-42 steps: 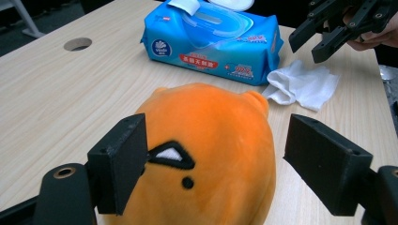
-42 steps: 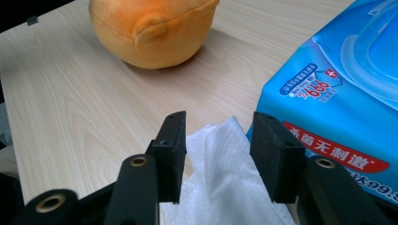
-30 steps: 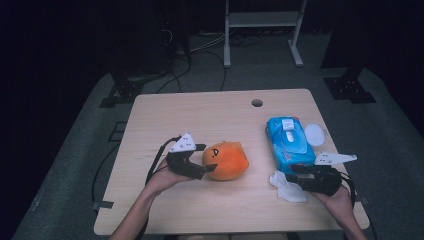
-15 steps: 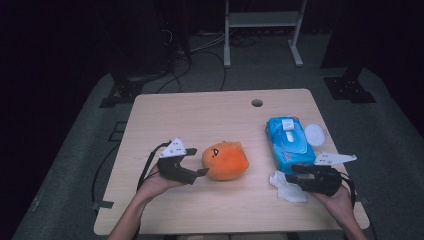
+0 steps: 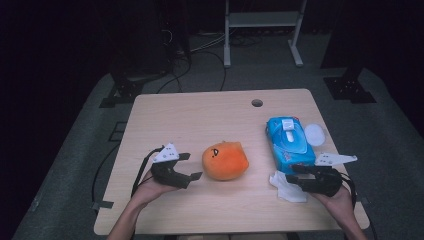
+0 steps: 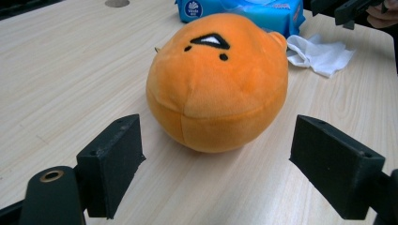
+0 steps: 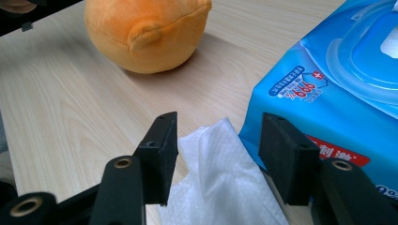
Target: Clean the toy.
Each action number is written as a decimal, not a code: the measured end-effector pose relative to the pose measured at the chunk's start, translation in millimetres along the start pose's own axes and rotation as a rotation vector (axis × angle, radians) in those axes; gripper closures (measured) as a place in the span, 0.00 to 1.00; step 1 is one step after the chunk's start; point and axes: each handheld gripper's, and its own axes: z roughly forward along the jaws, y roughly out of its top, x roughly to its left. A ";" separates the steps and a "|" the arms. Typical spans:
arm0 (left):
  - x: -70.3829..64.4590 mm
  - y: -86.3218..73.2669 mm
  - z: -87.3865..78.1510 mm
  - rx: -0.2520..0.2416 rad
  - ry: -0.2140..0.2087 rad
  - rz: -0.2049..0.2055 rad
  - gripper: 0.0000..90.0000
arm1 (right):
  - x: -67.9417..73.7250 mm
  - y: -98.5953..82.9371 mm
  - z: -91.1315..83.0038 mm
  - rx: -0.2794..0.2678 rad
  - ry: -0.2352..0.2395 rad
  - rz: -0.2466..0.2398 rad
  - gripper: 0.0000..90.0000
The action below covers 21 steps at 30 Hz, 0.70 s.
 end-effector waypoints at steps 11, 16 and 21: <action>1.3 -14.4 -4.0 0.019 0.014 -0.025 0.18 | 0.2 -0.9 0.8 0.004 0.003 -0.001 0.49; 2.1 -18.4 -7.2 0.024 0.022 -0.030 0.17 | 0.7 -1.4 1.9 0.009 0.004 -0.001 0.49; 2.2 -21.9 -9.3 0.026 0.028 -0.032 0.17 | 1.0 -1.4 2.4 0.011 0.006 -0.004 0.48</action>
